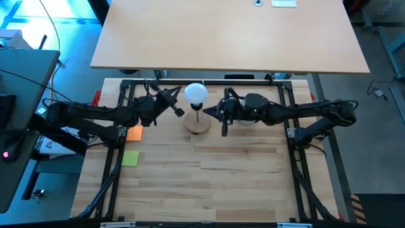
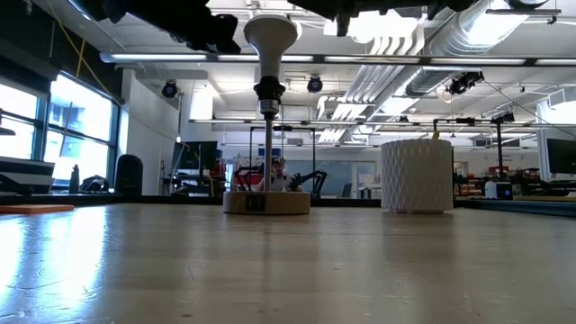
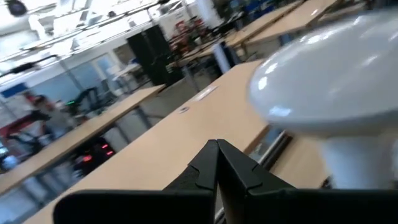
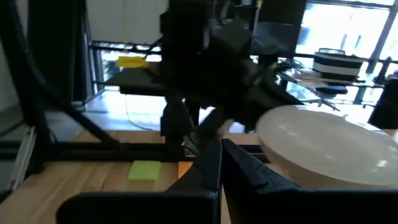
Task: Screw lightbulb
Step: Insert the light bulb into the brown lamp
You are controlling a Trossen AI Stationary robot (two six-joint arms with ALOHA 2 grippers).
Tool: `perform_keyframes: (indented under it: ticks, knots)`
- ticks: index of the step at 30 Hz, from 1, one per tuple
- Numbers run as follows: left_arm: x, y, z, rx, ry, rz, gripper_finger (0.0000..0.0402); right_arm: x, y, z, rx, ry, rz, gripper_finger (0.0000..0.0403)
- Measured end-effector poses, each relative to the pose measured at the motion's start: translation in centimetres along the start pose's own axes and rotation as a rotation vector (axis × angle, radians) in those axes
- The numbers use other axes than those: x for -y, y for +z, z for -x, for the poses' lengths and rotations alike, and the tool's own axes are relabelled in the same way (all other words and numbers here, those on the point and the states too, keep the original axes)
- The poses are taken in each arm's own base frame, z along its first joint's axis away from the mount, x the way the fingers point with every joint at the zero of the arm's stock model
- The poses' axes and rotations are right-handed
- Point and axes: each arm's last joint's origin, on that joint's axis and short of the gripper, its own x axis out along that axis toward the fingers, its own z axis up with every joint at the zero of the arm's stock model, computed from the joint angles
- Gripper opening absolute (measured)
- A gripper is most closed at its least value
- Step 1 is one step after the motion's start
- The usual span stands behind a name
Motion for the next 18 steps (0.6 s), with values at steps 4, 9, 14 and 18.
perform_keyframes:
  ticks: [4,9,14,18]
  knots:
    - [-0.3,-0.1,0.6,-0.044,0.027,-0.041,0.0000,-0.4,-0.2,0.1,-0.036,-0.001,0.050,0.0000]
    - [0.0,-1.1,1.5,-0.147,0.006,-0.052,0.0000,-0.1,-0.9,0.3,-0.115,-0.013,0.065,0.0000]
    - [0.6,-3.2,1.9,-0.253,-0.017,-0.011,0.0000,0.5,-2.0,0.4,-0.216,-0.025,0.033,0.0000]
    - [1.2,-5.4,2.3,-0.288,-0.047,0.091,0.0000,0.6,-3.1,0.3,-0.301,-0.028,0.004,0.0000]
